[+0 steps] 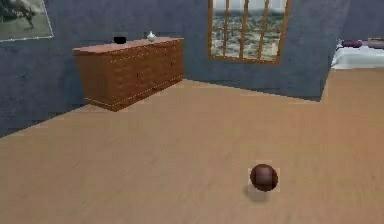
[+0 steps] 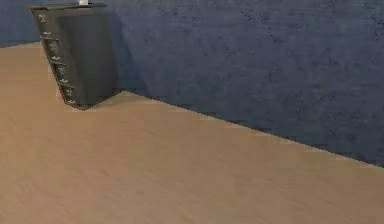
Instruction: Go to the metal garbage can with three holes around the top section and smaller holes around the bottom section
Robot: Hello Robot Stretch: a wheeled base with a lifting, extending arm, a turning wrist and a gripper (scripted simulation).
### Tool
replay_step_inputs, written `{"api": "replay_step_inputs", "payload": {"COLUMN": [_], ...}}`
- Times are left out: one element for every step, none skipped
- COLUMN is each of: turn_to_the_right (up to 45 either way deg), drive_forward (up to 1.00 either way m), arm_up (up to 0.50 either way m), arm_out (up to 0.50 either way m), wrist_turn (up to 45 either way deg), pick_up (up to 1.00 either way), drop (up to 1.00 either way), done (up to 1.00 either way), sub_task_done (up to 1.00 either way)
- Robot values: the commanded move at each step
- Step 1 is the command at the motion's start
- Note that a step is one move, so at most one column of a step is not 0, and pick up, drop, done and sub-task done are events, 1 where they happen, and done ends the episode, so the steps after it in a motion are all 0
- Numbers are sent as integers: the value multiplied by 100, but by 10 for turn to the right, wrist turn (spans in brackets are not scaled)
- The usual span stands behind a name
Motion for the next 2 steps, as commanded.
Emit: {"api": "replay_step_inputs", "payload": {"turn_to_the_right": [-450, -30], "drive_forward": [0, 0], "arm_up": [0, 0], "arm_out": [0, 0], "wrist_turn": [0, 0], "pick_up": [0, 0], "drop": [0, 0], "done": [0, 0], "sub_task_done": [0, 0]}}
